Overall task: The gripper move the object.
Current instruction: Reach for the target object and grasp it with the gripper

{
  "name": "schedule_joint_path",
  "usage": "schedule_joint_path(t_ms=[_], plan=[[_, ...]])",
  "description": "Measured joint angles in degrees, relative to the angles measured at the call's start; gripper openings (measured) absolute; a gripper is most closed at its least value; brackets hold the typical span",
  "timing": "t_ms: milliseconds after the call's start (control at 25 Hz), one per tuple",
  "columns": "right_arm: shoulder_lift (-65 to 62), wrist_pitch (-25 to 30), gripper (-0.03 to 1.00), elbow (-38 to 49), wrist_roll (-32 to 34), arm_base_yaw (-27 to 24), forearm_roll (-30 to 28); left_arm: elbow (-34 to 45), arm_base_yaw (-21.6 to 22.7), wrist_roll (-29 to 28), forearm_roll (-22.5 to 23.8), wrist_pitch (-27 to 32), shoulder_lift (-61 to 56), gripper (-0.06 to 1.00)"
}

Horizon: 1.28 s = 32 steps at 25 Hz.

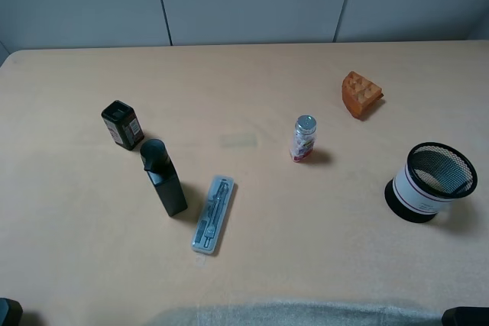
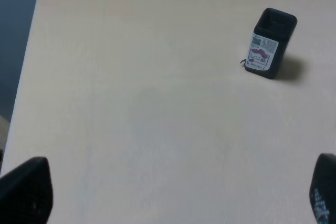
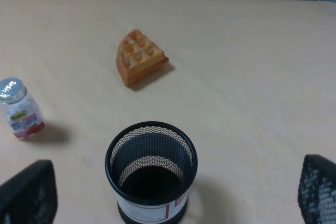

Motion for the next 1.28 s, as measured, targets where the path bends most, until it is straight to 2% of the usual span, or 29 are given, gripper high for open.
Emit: schedule_joint_path(t_ms=[720, 1080, 1280], plan=[[0.26, 0.00, 0.69, 0.00, 0.47, 0.00, 0.00, 0.00, 0.00, 0.00, 0.00, 0.00, 0.00, 0.98], [15.23, -0.05, 0.69, -5.27, 2.02, 0.00, 0.00, 0.00, 0.00, 0.00, 0.00, 0.00, 0.00, 0.98], [23.93, -0.05, 0.69, -9.30, 5.92, 0.00, 0.05, 0.00, 0.00, 0.00, 0.00, 0.00, 0.00, 0.98]])
